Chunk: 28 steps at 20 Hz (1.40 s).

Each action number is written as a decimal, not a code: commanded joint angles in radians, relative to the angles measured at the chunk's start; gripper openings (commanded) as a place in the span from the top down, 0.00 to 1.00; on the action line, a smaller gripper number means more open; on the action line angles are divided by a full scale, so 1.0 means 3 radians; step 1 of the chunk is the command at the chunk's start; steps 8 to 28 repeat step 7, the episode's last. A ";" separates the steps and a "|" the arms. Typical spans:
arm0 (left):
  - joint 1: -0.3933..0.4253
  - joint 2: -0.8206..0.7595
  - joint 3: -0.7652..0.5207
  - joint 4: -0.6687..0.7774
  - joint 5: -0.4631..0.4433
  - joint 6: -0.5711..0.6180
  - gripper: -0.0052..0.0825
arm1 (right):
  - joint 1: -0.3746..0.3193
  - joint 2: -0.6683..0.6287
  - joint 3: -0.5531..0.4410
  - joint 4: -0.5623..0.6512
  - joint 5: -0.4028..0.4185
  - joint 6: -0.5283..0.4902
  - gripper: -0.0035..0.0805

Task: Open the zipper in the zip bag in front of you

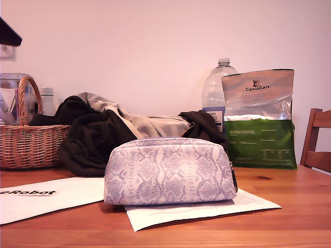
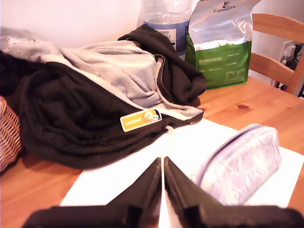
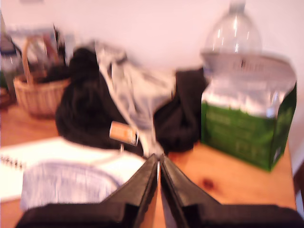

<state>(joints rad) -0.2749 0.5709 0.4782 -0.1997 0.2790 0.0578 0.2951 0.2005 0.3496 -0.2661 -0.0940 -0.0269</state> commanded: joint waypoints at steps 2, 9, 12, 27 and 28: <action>-0.0006 0.0015 -0.0072 -0.0137 0.0001 -0.0018 0.97 | -0.0003 0.0018 -0.0053 -0.0259 0.0000 0.0001 0.97; -0.0006 0.0015 -0.0072 -0.0389 0.0001 -0.0018 0.97 | -0.0003 0.0018 -0.0053 -0.0862 -0.0001 0.0001 0.97; -0.0006 0.0015 -0.0072 -0.0389 0.0001 -0.0018 0.97 | -0.0003 0.0018 -0.0053 -0.0862 -0.0001 0.0001 0.97; -0.0006 0.0015 -0.0072 -0.0389 0.0001 -0.0018 0.97 | -0.0003 0.0018 -0.0053 -0.0862 -0.0001 0.0001 0.97; -0.0006 0.0015 -0.0072 -0.0389 0.0001 -0.0018 0.97 | -0.0003 0.0018 -0.0053 -0.0862 -0.0001 0.0001 0.97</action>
